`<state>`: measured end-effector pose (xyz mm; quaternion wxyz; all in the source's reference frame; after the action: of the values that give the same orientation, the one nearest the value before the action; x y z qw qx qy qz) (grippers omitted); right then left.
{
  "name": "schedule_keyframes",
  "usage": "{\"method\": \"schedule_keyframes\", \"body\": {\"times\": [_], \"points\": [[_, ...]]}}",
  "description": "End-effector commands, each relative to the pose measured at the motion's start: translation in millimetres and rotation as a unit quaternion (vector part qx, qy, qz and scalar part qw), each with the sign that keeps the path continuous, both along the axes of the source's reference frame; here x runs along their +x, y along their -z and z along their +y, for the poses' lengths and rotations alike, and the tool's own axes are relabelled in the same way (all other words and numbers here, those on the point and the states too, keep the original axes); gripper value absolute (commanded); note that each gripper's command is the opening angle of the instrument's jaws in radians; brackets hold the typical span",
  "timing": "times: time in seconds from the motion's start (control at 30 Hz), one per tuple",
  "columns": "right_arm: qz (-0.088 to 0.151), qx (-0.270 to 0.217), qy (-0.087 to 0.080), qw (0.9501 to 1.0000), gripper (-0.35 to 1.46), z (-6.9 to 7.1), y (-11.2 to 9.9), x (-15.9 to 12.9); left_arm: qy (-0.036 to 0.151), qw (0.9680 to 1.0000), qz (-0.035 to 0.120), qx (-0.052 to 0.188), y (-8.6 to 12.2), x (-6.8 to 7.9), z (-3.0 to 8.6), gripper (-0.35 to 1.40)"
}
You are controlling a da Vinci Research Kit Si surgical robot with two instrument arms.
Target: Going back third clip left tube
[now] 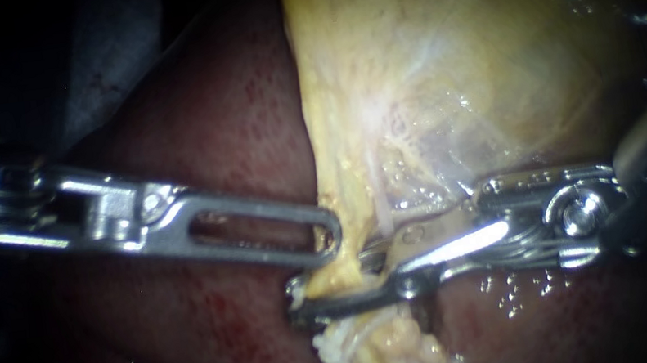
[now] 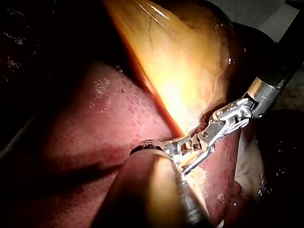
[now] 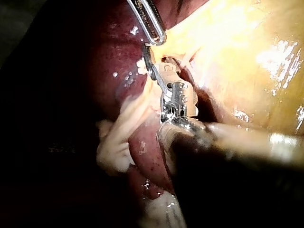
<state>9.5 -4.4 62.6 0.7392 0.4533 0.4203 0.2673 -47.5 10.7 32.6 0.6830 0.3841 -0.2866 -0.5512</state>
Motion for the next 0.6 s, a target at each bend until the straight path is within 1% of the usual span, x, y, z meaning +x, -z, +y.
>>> {"method": "schedule_keyframes", "body": {"times": [0.03, 0.07, 0.17, 0.3, 0.4, 0.6], "points": [[-0.002, -0.002, -0.005, 1.0, -0.03, 0.1, 0.0, 0.1, 0.0, 1.0, 0.0, 0.0, 0.0, 0.0, 0.0, -0.35], [0.001, -0.011, -0.007, 0.9999, 0.13, 0.2, 0.0, 0.2, 0.0, 1.0, 0.0, 0.0, 0.0, 0.0, 0.0, -0.35], [0.012, -0.038, -0.003, 0.9992, 0.35, 0.4, 0.0, 0.3, 0.0, 1.0, 0.0, 0.0, 0.1, 0.0, 0.0, -0.35], [0.016, -0.052, -0.001, 0.9985, 0.42, 0.5, -0.1, 0.3, 0.0, 1.0, 0.0, 0.0, 0.1, 0.0, 0.0, -0.35], [0.022, -0.066, -0.002, 0.9976, 0.46, 0.6, 0.0, 0.3, 0.0, 1.0, 0.0, 0.0, 0.1, 0.0, 0.0, -0.35], [0.027, -0.075, -0.001, 0.9968, 0.49, 0.9, 0.3, 0.2, 0.0, 1.0, 0.0, 0.0, 0.1, 0.0, 0.0, -0.35]]}}
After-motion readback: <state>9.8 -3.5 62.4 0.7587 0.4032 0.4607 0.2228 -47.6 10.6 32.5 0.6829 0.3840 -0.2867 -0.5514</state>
